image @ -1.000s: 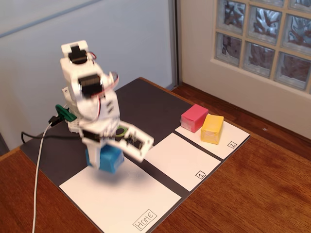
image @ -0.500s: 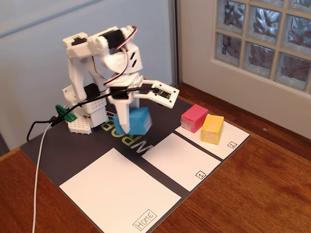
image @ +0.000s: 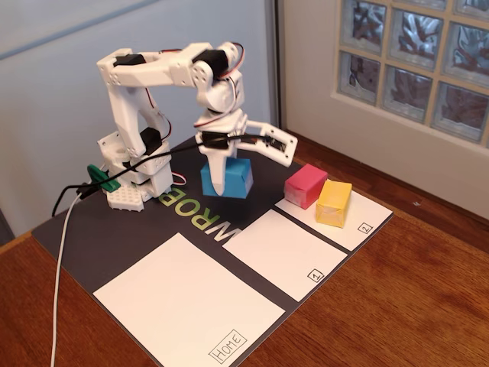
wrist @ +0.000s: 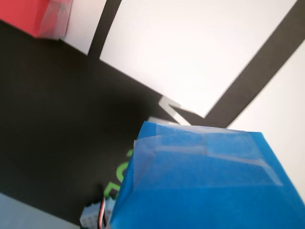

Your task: Move box blue to zone 1

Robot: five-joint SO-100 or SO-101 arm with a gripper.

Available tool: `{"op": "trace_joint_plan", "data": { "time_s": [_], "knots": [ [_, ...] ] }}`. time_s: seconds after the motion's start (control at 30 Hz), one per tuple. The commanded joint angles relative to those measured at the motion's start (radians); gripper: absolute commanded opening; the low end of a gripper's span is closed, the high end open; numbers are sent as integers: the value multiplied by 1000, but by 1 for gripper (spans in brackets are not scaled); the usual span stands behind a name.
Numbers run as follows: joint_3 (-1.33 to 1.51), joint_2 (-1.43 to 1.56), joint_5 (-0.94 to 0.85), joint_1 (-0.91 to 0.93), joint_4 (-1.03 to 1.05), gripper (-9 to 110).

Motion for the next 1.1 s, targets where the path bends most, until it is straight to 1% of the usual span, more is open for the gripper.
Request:
{"op": "trace_joint_plan", "data": {
  "time_s": [0.0, 0.23, 0.37, 0.73, 1.07],
  "knots": [
    [18, 5, 60, -8, -66, 0],
    [18, -92, 268, -6, -199, 0],
    [2, -153, 331, -3, -259, 0],
    [-232, -425, 397, -6, -273, 0],
    [-439, -623, 416, -15, -259, 1]
  ]
}}
